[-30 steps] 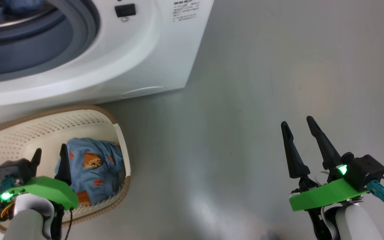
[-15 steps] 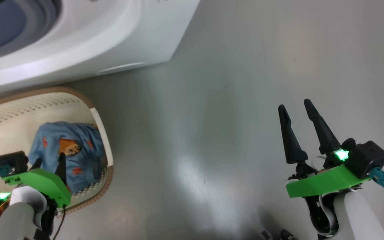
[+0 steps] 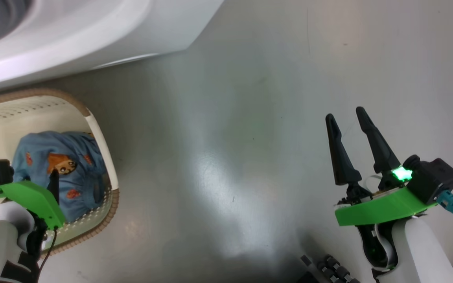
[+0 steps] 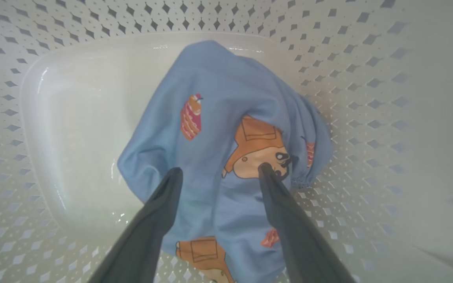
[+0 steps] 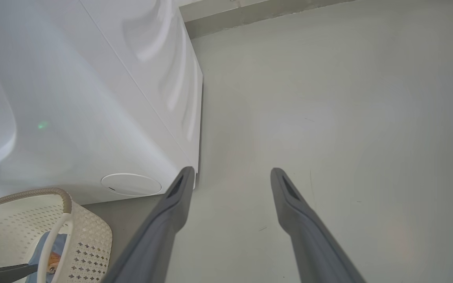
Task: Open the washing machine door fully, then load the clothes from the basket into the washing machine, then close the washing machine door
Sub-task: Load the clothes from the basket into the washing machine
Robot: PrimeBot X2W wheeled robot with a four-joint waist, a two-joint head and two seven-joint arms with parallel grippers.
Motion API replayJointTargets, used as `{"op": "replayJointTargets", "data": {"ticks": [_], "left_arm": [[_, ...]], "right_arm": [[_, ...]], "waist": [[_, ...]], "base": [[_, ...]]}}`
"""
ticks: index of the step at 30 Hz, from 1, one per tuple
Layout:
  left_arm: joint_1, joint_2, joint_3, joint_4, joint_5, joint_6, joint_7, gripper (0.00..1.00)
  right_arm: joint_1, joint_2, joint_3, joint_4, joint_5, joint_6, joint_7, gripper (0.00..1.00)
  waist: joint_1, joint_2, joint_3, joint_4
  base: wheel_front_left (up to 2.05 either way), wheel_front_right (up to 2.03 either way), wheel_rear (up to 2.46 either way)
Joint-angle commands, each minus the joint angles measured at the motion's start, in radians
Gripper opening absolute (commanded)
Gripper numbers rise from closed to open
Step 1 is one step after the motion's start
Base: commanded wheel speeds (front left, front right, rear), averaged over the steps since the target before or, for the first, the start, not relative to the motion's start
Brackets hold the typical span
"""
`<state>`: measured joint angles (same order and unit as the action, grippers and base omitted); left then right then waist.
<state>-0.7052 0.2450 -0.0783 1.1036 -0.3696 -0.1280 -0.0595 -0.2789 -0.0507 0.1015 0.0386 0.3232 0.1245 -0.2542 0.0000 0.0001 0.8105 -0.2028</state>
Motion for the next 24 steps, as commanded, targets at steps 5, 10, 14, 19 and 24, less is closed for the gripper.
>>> {"op": "replayJointTargets", "data": {"ticks": [5,10,14,19,24], "left_arm": [[-0.002,0.055,0.008,0.023,-0.01,-0.001,0.022,1.0],[-0.022,0.064,-0.014,0.034,-0.01,-0.002,0.031,1.0],[-0.039,0.069,-0.031,0.056,-0.003,0.0,0.053,1.0],[-0.06,0.071,-0.05,0.075,0.009,0.014,0.061,1.0],[-0.082,0.075,-0.061,0.092,0.012,0.022,0.07,1.0]], "right_arm": [[0.003,0.0,0.026,-0.022,0.023,0.006,-0.008,1.0],[0.0,0.0,0.027,-0.022,0.029,0.006,-0.008,1.0],[-0.005,0.0,0.029,-0.022,0.03,0.006,-0.008,1.0],[-0.008,0.0,0.027,-0.022,0.031,0.006,-0.008,1.0],[-0.007,0.0,0.025,-0.024,0.031,0.006,-0.008,1.0]], "waist": [[0.0,-0.0001,0.022,-0.013],[0.0,-0.0001,0.034,-0.015],[0.0,-0.0001,0.041,-0.017],[0.0,-0.0001,0.044,-0.02],[0.0,-0.0001,0.052,-0.024]], "base": [[0.0,0.0,0.0],[0.0,0.0,0.0],[0.0,0.0,0.0],[0.0,0.0,0.0],[0.0,0.0,0.0]]}}
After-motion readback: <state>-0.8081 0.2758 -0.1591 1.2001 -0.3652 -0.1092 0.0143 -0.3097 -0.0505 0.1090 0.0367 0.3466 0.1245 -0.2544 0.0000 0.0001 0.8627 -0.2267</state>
